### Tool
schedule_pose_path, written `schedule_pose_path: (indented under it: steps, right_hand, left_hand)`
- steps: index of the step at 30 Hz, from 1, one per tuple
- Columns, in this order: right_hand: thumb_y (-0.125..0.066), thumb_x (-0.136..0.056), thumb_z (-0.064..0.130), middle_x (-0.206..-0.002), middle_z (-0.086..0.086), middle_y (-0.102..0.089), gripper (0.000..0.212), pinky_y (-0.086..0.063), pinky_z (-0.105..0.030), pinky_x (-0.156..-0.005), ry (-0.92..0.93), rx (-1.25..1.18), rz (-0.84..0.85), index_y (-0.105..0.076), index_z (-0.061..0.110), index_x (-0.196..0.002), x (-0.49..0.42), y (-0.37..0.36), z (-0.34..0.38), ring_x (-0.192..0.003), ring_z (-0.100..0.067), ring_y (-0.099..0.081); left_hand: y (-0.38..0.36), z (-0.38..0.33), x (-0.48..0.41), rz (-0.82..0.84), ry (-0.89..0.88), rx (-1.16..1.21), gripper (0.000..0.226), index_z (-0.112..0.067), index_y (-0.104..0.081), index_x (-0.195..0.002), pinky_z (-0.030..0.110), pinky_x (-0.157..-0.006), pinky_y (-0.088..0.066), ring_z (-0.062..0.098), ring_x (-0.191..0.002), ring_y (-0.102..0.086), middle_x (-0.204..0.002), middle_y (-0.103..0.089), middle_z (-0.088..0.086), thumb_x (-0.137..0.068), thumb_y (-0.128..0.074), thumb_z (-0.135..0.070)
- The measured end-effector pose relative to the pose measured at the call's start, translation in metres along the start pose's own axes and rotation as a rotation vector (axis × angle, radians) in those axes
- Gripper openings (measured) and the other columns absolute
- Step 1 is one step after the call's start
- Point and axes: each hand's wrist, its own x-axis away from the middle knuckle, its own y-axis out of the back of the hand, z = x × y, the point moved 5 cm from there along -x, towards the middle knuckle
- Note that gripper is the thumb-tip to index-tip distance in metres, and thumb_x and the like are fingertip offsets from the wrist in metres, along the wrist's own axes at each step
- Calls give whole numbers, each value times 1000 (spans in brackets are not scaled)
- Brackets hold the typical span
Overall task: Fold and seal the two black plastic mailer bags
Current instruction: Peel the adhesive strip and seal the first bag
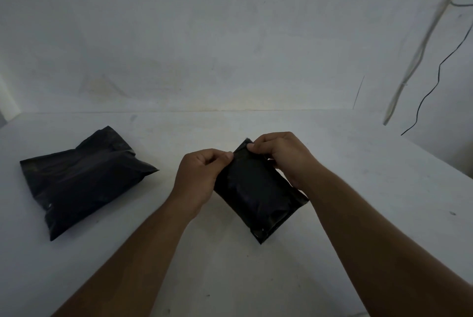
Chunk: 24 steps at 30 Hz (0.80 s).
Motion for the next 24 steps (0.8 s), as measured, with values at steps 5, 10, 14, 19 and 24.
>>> schedule_pose_path:
  steps: [5,10,14,19,24]
  right_hand:
    - [-68,-91,29,-75,-3,-70,21,-50,-24,-66,54,98,82,-74,11,-82,-1,-8,4,-68,-11,-63]
    - [-72,-89,25,-80,-7,-68,22,-46,-26,-70,104,119,89,-73,5,-81,-6,-3,14,-73,-14,-59]
    - [-72,-88,28,-84,-17,-71,23,-47,-31,-73,123,178,153,-73,6,-80,-6,-9,17,-73,-17,-59]
    - [-65,-82,64,-92,-13,-72,53,-54,-39,-84,32,458,176,-75,13,-92,-5,1,15,-85,-22,-69]
    - [-69,-86,54,-92,-8,-76,38,-53,-39,-88,2,536,205,-79,17,-90,6,26,8,-88,-28,-69]
  left_hand:
    - [-2,-1,3,-39,-67,-96,15,-17,-74,-82,30,-66,-52,12,-71,-66,-74,-73,0,-93,-65,-20]
    - [-4,-2,3,-13,-61,-133,18,-15,-72,-81,25,-62,-47,13,-70,-61,-72,-68,-1,-94,-61,-18]
    - [-8,-4,4,51,-45,-88,23,-13,-72,-80,35,-68,-53,20,-73,-66,-73,-70,2,-90,-68,-34]
    - [2,-1,0,-62,-80,-93,22,-19,-73,-83,36,-70,-54,20,-81,-69,-79,-73,0,-94,-64,-35]
    - [13,4,-1,-162,-26,-101,18,-20,-71,-85,27,-64,-50,19,-83,-68,-82,-72,1,-92,-66,-35]
